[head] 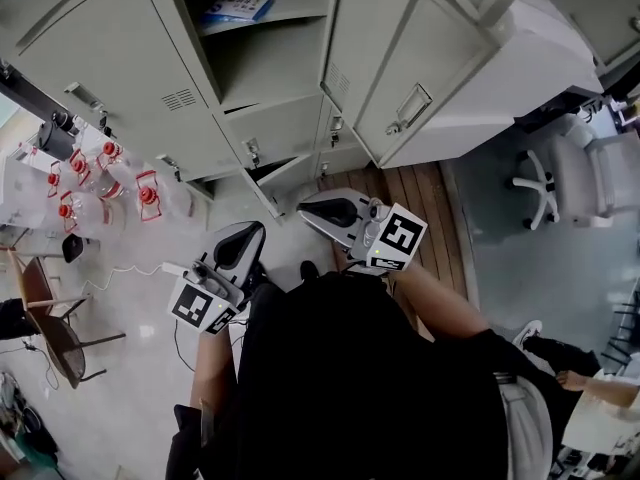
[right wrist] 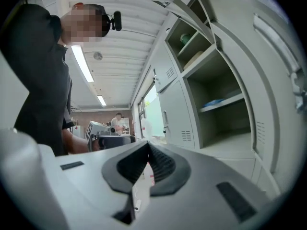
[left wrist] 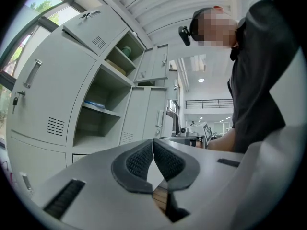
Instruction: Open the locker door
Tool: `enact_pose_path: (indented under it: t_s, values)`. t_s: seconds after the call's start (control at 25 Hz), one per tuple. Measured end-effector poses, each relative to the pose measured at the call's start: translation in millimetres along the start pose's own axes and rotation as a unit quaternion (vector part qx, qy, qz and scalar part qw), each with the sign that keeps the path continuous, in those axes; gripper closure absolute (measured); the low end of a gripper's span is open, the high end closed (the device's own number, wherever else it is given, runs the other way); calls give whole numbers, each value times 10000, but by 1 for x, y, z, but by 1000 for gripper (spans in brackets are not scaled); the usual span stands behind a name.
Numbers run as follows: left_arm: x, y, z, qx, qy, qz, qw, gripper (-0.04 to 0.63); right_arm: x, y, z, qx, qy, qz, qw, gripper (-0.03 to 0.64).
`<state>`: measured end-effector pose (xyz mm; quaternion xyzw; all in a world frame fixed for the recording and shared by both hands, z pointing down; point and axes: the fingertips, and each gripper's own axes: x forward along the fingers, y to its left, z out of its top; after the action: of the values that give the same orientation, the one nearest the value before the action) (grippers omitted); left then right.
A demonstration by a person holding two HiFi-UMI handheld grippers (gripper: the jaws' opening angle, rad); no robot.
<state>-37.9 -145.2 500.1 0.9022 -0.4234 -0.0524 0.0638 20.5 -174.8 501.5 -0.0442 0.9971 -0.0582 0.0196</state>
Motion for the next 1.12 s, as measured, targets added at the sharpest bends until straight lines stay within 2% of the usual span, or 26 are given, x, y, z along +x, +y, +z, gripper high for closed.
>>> enact_pose_path:
  t_s: [0.2, 0.6, 1.12]
  values:
    - [5, -2, -18, -106, 193, -101, 9997, 577, -11, 0, -15, 114, 26, -188, 9998, 604]
    - [26, -17, -20, -109, 262, -508, 9983, 577, -26, 1, -21, 21, 127, -307, 9994, 605]
    - [33, -28, -15, -41, 246, -609, 9978, 577, -43, 4, -15, 9, -24, -381, 9993, 604]
